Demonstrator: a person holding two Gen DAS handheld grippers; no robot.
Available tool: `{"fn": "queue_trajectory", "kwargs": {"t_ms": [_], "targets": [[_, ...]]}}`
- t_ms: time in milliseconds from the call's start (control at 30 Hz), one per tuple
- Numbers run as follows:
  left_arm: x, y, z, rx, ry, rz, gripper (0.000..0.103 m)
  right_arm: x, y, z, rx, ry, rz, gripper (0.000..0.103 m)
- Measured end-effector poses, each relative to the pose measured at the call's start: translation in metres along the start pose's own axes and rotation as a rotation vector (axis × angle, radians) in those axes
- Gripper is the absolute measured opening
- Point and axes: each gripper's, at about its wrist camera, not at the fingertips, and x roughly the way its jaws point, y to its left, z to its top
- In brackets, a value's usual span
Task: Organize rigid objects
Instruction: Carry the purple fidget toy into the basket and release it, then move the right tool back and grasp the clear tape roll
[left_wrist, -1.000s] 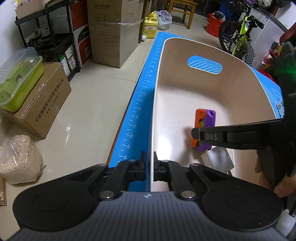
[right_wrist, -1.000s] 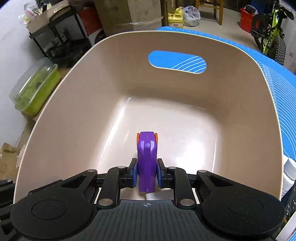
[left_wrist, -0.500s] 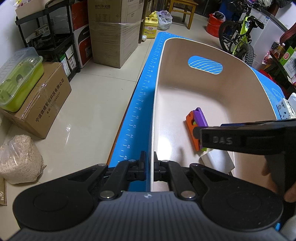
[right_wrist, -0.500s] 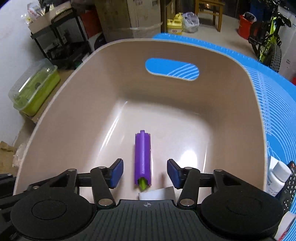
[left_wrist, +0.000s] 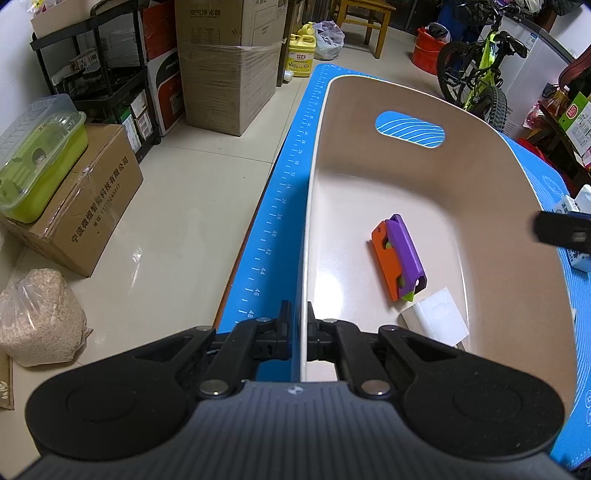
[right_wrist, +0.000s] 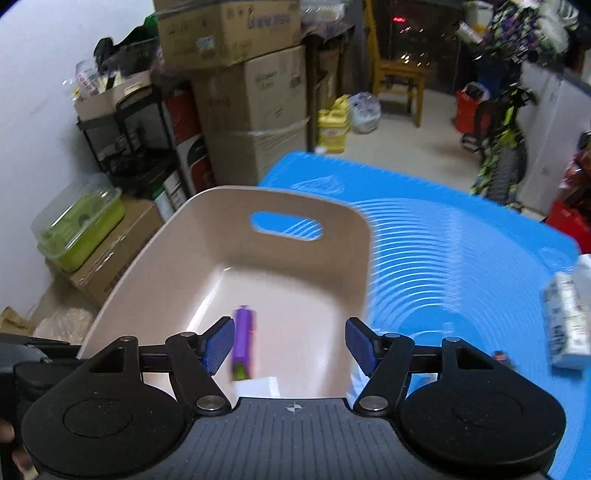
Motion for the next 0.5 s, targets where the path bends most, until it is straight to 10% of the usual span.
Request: {"fn": "queue_trajectory", "kwargs": {"t_ms": [500], "targets": [[0.001, 0.002, 0.001, -0.002, 0.001, -0.002, 0.008, -0.033, -0.094, -0.061, 0.111, 0.000, -0.155, 0.078]]}}
